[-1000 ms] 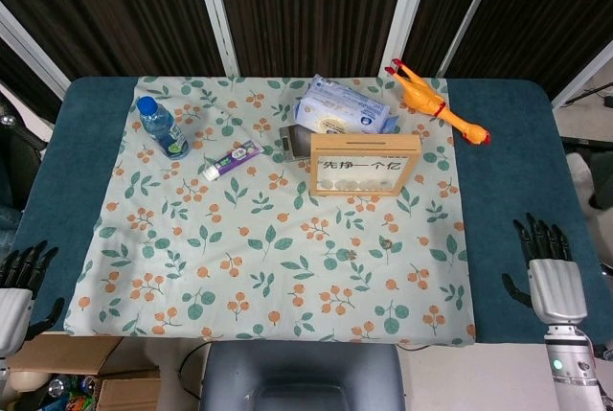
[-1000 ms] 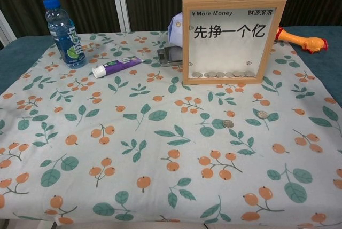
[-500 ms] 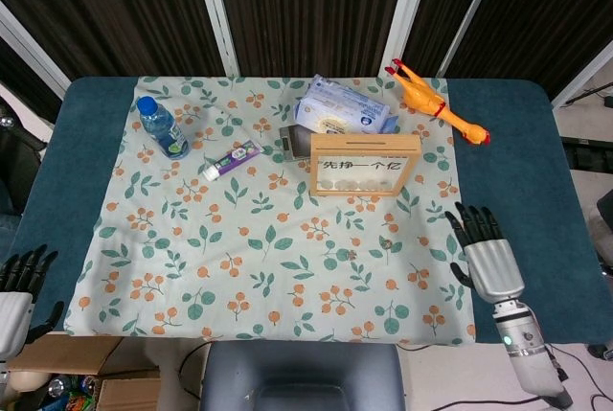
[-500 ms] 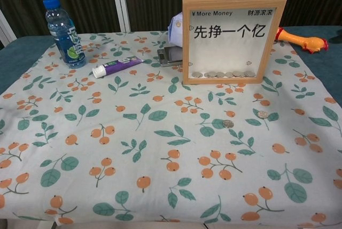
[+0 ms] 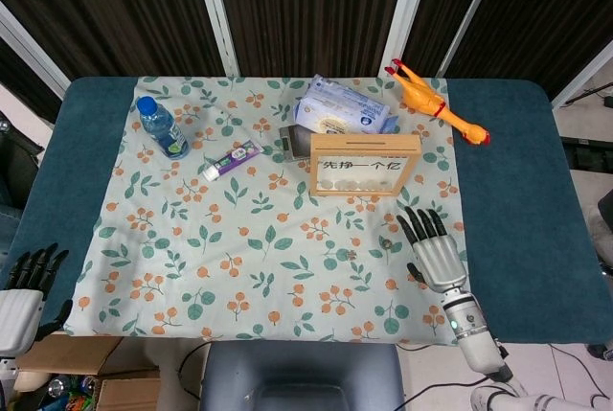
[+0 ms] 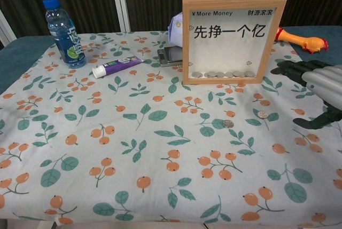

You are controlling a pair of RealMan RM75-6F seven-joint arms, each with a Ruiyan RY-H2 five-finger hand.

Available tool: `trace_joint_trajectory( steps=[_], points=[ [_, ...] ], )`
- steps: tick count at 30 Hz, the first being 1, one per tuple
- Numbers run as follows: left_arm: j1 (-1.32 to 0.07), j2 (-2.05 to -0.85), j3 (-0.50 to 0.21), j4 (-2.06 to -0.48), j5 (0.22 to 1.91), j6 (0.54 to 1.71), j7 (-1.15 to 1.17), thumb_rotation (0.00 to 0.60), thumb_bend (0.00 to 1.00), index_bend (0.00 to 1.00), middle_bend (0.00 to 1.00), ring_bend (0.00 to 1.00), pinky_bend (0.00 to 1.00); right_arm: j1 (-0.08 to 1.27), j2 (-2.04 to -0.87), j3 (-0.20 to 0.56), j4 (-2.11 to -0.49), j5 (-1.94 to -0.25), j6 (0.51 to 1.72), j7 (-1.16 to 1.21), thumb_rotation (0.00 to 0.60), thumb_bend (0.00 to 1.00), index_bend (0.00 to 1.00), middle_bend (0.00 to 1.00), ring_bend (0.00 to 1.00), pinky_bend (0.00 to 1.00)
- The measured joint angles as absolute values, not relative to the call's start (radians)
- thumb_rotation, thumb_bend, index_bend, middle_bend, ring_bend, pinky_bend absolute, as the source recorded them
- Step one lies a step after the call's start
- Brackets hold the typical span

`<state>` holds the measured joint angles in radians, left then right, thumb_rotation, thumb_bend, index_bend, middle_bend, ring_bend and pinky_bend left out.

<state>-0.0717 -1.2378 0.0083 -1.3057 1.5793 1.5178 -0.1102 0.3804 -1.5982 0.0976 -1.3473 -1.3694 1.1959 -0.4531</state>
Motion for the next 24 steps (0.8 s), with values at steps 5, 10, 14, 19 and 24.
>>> trace_joint_trajectory(
  steps=[5, 10, 14, 19, 24],
  points=[
    [-0.077, -1.237, 0.006, -1.3, 1.578, 1.514, -0.12, 0.6, 0.38, 0.0, 0.0, 0.0, 0.0, 0.395, -1.654, 0.109, -1.277, -1.369, 1.197, -0.422, 0.6, 0.43, 0.44, 0.0, 0.0, 0.0],
    [-0.081, -1.238, 0.006, -1.295, 1.577, 1.508, -0.127, 0.6, 0.38, 0.0, 0.0, 0.0, 0.0, 0.406, -1.696, 0.113, -1.209, -1.364, 1.187, -0.398, 0.6, 0.43, 0.44, 0.0, 0.0, 0.0],
    [-0.083, -1.238, 0.007, -1.29, 1.576, 1.504, -0.129, 0.6, 0.38, 0.0, 0.0, 0.0, 0.0, 0.417, -1.726, 0.114, -1.165, -1.363, 1.172, -0.365, 0.6, 0.43, 0.42, 0.0, 0.0, 0.0],
    [-0.082, -1.238, 0.007, -1.286, 1.572, 1.503, -0.132, 0.6, 0.38, 0.0, 0.0, 0.0, 0.0, 0.433, -1.753, 0.113, -1.121, -1.368, 1.155, -0.338, 0.6, 0.43, 0.43, 0.0, 0.0, 0.0],
    [-0.083, -1.239, 0.007, -1.283, 1.571, 1.502, -0.14, 0.6, 0.38, 0.0, 0.0, 0.0, 0.0, 0.44, -1.775, 0.113, -1.086, -1.373, 1.153, -0.315, 0.6, 0.43, 0.46, 0.0, 0.0, 0.0]
  ],
)
